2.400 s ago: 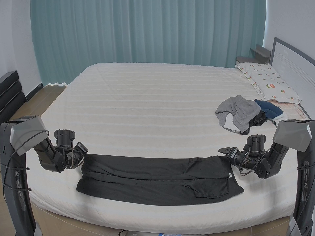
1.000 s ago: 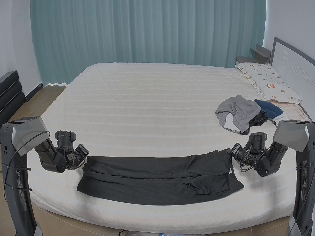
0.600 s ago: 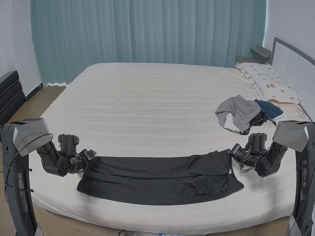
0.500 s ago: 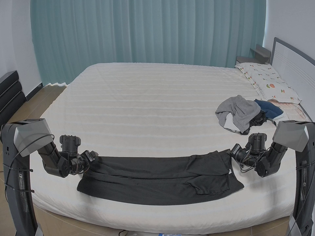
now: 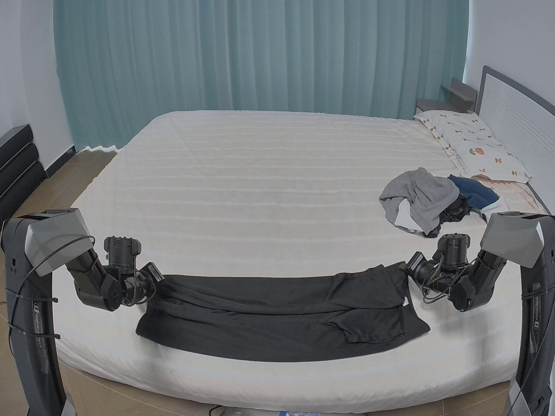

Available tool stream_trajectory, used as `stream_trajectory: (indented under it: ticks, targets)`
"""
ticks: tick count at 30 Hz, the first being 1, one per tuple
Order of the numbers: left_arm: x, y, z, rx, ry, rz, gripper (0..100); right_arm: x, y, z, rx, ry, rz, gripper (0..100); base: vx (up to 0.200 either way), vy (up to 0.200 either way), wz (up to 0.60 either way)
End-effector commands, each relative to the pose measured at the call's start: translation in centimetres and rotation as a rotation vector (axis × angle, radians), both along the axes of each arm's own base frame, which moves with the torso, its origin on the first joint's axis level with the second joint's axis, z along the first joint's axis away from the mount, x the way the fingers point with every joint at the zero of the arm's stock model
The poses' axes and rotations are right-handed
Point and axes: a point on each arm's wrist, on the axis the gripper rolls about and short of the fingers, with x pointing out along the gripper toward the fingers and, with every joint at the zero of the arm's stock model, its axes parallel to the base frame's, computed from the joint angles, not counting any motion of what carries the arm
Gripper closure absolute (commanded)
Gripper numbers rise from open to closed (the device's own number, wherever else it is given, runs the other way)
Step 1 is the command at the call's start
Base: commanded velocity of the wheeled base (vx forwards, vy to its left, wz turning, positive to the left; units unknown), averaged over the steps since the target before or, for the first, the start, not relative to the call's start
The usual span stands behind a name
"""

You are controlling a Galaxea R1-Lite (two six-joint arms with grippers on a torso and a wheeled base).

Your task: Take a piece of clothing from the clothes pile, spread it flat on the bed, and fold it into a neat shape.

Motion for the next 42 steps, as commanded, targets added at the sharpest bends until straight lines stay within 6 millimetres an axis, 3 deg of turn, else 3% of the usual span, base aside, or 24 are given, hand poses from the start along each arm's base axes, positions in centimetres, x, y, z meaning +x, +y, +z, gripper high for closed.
stream_trajectory:
  ticks: [1, 22, 23, 25, 26, 32, 36, 42]
  targets:
    - [0.5, 0.7, 0.5, -0.019, -0.034, 0.042, 100, 0.2, -0.2, 0.2, 0.0, -0.01, -0.008, 100, 0.0, 0.0, 0.0]
    - [0.7, 0.8, -0.5, -0.019, -0.04, 0.042, 100, 0.5, -0.6, -0.2, -0.001, -0.021, -0.019, 100, 0.0, 0.0, 0.0]
    - [0.6, 0.8, -0.5, -0.016, -0.039, 0.039, 0, 0.5, -0.5, -0.2, -0.001, -0.021, -0.017, 100, 0.0, 0.0, 0.0]
    - [0.5, 0.8, -0.6, -0.007, -0.034, 0.031, 0, 0.5, -0.4, -0.2, -0.001, -0.021, -0.014, 100, 0.0, 0.0, 0.0]
    - [0.4, 0.7, -0.6, 0.003, -0.028, 0.021, 0, 0.4, -0.4, -0.3, -0.001, -0.02, -0.014, 0, 0.0, 0.0, 0.0]
    - [0.1, 1.0, -0.4, 0.001, -0.024, 0.028, 0, 0.3, -0.7, 0.4, 0.002, -0.05, -0.021, 0, 0.0, 0.0, 0.0]
    - [-0.8, 2.1, 2.0, -0.031, -0.064, 0.081, 0, -0.4, -1.4, 1.1, 0.006, -0.071, -0.036, 0, 0.0, 0.0, 0.0]
    - [-3.8, 1.6, 5.0, -0.089, -0.074, 0.032, 0, -1.5, -1.9, 1.4, 0.038, -0.076, -0.058, 0, 0.0, 0.0, 0.0]
